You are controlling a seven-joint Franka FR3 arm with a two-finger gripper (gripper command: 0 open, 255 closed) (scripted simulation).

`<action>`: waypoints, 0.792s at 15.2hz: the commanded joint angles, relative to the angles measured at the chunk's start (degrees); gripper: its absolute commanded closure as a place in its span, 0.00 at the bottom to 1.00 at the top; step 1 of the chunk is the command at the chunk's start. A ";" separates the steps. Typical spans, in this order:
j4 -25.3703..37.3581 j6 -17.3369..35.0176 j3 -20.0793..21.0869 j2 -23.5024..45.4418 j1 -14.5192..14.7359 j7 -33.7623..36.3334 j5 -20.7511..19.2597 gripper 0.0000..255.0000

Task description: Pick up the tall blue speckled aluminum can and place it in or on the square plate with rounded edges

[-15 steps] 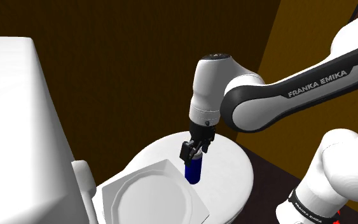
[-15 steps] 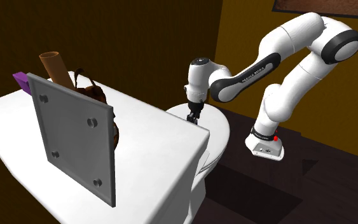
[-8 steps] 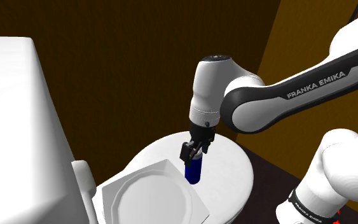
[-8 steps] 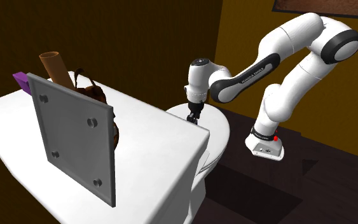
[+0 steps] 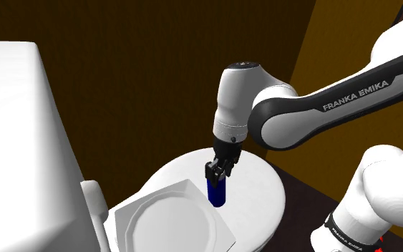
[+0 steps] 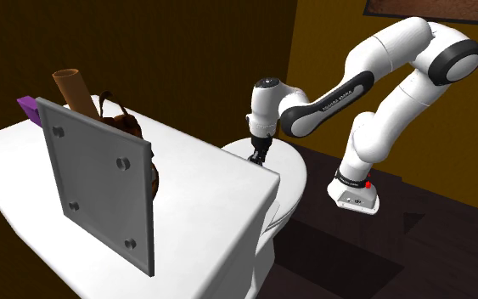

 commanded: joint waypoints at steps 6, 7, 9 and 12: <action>1.82 -3.52 -0.66 -1.75 0.18 -0.37 0.20 1.00; 2.32 -4.40 -0.82 -2.14 0.20 -0.44 0.22 1.00; 3.33 -6.13 -1.14 -2.87 0.24 -0.57 0.23 1.00; 4.94 -8.69 -1.59 -3.84 0.26 -0.73 0.21 1.00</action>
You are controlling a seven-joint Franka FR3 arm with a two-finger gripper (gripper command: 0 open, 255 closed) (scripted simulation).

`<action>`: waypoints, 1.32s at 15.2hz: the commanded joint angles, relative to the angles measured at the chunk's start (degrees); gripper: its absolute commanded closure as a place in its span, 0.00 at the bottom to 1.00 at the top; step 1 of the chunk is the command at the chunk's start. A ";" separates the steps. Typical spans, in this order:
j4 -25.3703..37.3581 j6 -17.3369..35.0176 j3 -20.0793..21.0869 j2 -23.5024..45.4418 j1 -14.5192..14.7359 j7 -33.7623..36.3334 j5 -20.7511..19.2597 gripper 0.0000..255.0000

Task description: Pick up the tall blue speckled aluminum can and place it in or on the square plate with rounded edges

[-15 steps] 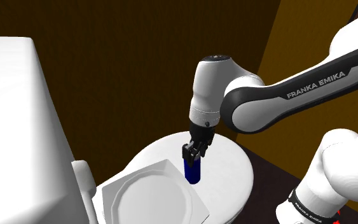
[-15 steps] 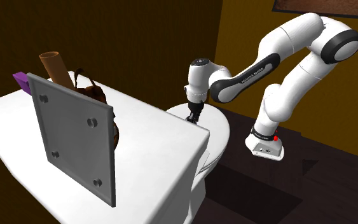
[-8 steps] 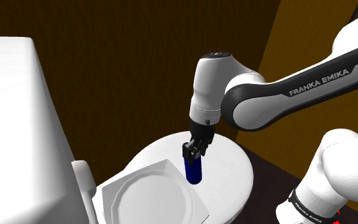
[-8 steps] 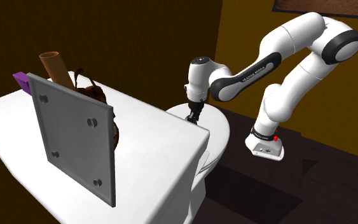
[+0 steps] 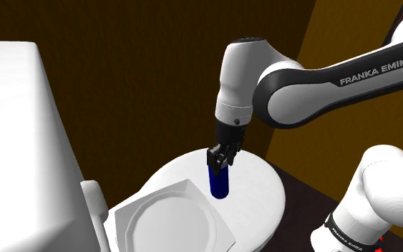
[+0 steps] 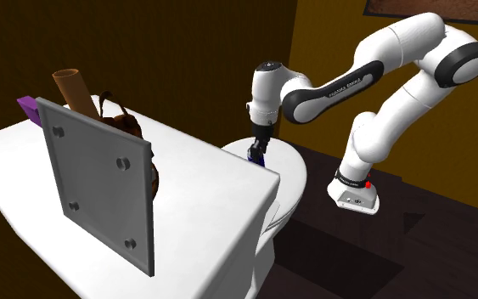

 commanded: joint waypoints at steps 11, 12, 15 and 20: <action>9.13 -8.45 0.85 0.48 0.16 2.52 -0.51 1.00; 11.00 -8.86 1.91 1.89 0.23 3.95 -0.73 1.00; 16.95 -10.21 5.13 6.43 0.35 8.40 -1.87 1.00; 28.13 -13.04 10.48 15.38 0.78 16.47 -5.70 1.00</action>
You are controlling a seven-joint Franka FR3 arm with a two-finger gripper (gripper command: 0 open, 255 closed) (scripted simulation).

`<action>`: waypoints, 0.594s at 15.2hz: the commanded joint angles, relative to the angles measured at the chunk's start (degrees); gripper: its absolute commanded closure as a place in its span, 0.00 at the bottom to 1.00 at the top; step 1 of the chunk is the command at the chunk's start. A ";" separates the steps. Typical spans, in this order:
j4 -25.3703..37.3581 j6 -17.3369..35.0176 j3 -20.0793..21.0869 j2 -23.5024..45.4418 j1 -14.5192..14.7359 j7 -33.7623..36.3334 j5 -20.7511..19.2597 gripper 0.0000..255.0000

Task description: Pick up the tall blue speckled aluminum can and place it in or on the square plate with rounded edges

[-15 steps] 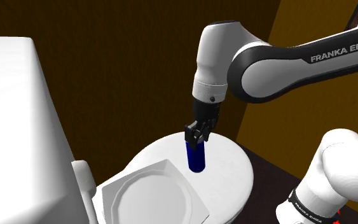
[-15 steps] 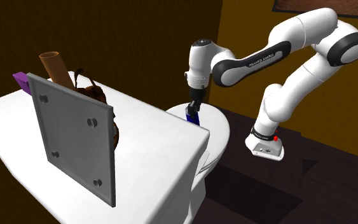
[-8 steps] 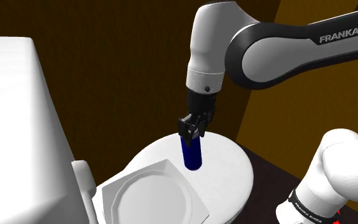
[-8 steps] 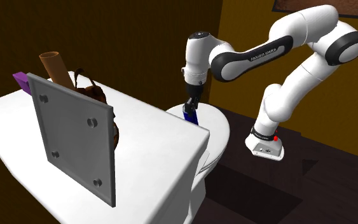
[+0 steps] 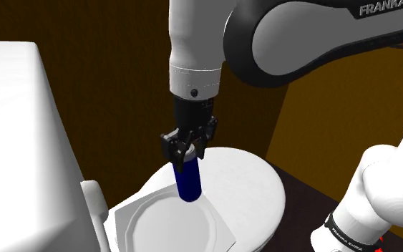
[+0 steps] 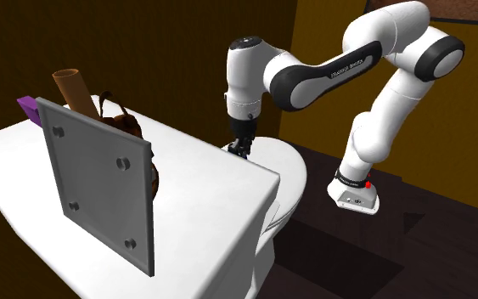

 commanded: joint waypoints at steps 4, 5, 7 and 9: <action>9.35 -2.11 4.13 8.58 1.17 7.23 -4.73 1.00; 8.62 -1.35 4.10 8.63 1.23 7.26 -4.77 1.00; 7.22 0.17 4.13 8.78 1.27 7.36 -4.86 1.00; 5.86 1.69 4.18 8.98 1.30 7.49 -4.99 1.00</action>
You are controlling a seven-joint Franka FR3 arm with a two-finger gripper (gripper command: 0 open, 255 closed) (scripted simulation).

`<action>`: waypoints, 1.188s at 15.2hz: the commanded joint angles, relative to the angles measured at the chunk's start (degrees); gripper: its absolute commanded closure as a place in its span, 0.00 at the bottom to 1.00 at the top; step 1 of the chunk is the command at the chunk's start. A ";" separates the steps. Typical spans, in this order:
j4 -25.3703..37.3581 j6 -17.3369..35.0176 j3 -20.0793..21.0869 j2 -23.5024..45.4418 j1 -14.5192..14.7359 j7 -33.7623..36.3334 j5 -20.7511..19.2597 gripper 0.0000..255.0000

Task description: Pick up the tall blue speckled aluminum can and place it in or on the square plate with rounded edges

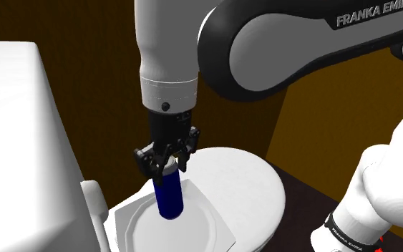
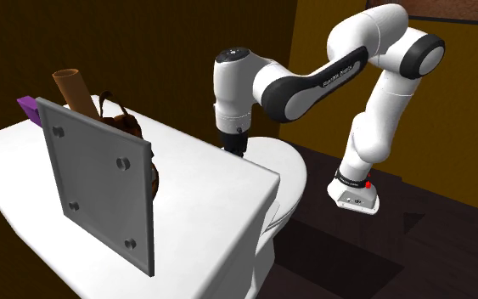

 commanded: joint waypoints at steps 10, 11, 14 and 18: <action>-6.50 8.25 0.39 2.18 0.24 1.29 -1.48 1.00; -7.02 8.99 0.42 2.46 0.27 1.45 -1.68 1.00; -8.53 11.21 0.50 3.38 0.35 1.98 -2.37 1.00; -10.04 13.60 0.54 4.53 0.46 2.66 -3.25 1.00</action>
